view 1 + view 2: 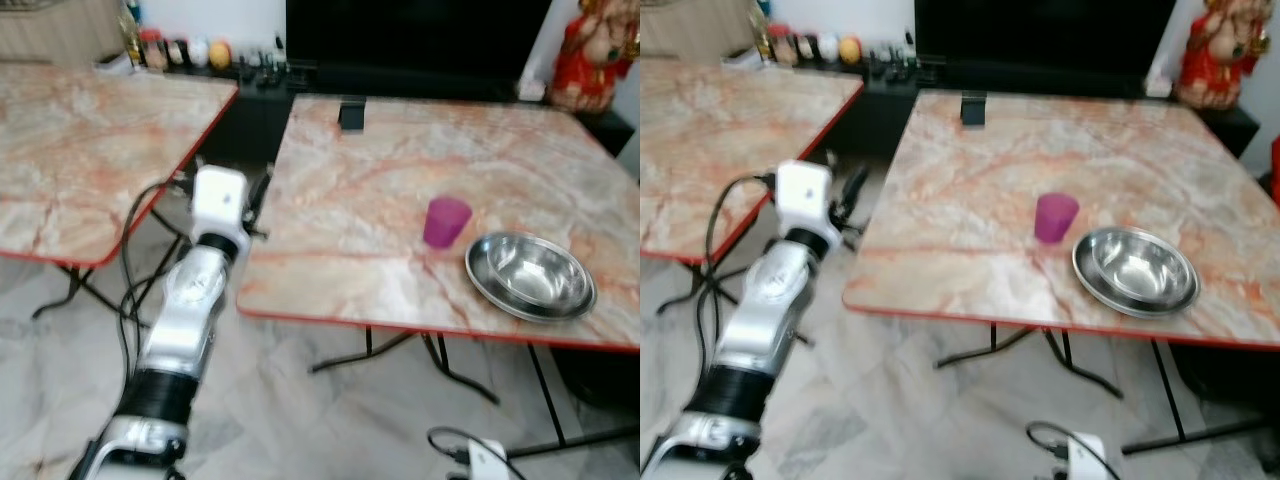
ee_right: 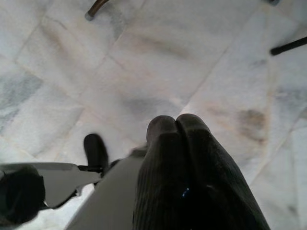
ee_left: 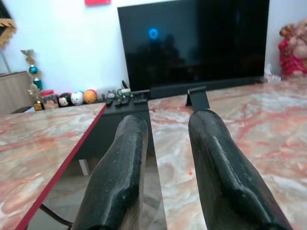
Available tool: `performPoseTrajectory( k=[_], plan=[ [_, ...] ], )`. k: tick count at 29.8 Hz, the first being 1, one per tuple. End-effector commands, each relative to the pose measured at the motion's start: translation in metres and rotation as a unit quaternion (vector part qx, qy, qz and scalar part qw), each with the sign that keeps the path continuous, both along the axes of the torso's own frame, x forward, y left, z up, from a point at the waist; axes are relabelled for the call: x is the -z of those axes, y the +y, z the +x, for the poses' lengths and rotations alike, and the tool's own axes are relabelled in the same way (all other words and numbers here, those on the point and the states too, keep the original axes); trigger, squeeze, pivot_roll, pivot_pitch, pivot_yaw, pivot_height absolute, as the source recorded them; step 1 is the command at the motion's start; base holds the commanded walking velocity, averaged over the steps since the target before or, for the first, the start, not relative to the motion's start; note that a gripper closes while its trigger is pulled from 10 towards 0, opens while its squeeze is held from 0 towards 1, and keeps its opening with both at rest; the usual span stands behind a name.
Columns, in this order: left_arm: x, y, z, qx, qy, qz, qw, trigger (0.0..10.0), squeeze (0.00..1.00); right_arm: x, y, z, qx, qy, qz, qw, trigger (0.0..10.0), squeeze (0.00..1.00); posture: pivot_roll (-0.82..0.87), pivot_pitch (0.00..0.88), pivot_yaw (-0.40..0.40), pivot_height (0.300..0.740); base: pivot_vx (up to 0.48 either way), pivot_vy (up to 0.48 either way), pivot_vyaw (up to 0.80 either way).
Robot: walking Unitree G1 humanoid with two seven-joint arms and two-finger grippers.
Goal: Setting the table
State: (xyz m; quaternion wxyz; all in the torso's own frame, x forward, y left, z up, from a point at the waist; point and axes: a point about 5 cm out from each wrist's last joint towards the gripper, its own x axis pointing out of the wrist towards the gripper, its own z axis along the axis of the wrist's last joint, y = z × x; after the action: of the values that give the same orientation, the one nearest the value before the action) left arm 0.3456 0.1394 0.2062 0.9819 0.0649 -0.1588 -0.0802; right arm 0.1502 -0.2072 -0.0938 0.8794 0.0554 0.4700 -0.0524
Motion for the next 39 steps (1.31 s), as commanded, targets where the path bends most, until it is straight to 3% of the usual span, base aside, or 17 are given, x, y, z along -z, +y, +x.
performPoseTrajectory(
  k=[1,39],
  plan=[
    [-0.0034,-0.0071,-0.0001,0.012,-0.004,0.001,1.000,10.0,0.00,0.0003,-0.0042,-0.0025,0.008,0.003,-0.003,1.000,10.0,0.00,0.05,0.001,-0.005,0.740,0.000,0.319,0.00],
    [-0.0005,-0.0075,-0.0016,0.014,-0.002,0.002,1.000,10.0,0.00,0.0004,-0.0041,-0.0030,0.003,0.004,-0.002,1.000,10.0,0.00,0.06,0.000,-0.007,0.740,0.000,0.320,0.00]
  ],
)
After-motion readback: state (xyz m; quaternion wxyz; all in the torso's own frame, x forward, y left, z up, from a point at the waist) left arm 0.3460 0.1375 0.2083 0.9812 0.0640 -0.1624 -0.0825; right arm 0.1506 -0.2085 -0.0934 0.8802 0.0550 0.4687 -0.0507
